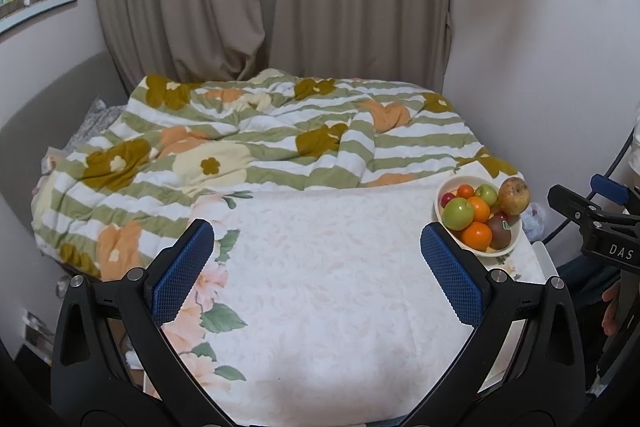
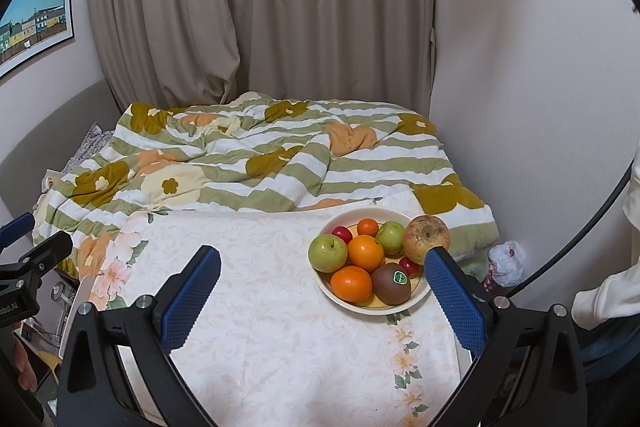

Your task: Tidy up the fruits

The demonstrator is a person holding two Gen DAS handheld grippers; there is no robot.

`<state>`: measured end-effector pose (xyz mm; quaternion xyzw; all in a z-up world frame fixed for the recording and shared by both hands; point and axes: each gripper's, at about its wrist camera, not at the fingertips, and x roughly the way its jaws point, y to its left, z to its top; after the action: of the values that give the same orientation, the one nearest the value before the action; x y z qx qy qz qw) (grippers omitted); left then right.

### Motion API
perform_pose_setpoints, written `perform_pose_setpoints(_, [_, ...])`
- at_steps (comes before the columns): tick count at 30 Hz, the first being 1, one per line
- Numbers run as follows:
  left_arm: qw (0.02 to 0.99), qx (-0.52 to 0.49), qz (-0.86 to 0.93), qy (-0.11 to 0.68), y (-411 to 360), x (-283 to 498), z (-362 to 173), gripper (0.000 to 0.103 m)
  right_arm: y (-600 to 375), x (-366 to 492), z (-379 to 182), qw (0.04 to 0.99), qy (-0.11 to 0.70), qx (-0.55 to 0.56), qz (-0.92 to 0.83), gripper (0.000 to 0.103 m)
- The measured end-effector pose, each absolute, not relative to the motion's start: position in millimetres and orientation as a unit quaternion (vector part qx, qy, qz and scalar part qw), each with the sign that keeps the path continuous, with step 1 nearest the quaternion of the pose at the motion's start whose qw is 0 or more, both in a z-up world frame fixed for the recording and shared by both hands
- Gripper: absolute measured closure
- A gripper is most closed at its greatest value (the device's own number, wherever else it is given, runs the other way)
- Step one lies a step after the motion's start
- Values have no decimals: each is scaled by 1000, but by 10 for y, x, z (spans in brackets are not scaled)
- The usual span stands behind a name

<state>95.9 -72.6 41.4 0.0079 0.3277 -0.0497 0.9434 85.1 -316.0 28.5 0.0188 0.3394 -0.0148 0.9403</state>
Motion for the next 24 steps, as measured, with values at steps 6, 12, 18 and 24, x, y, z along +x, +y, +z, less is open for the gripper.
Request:
perform_pose_setpoints(6, [945,6,-48,323,-709,938,417,0,-3168,862,273,940,340,17,-14,1])
perform_pose_setpoints(12, [946,9,-47,322,-703,936,420,0,-3165,867,270,940,340,17,-14,1])
perform_pose_setpoints(18, [946,6,-49,319,-681,922,455,0,-3169,874,274,940,341,17,-14,1])
perform_pose_setpoints(24, [949,15,-43,313,-685,837,478,0,-3159,878,277,940,341,18,-14,1])
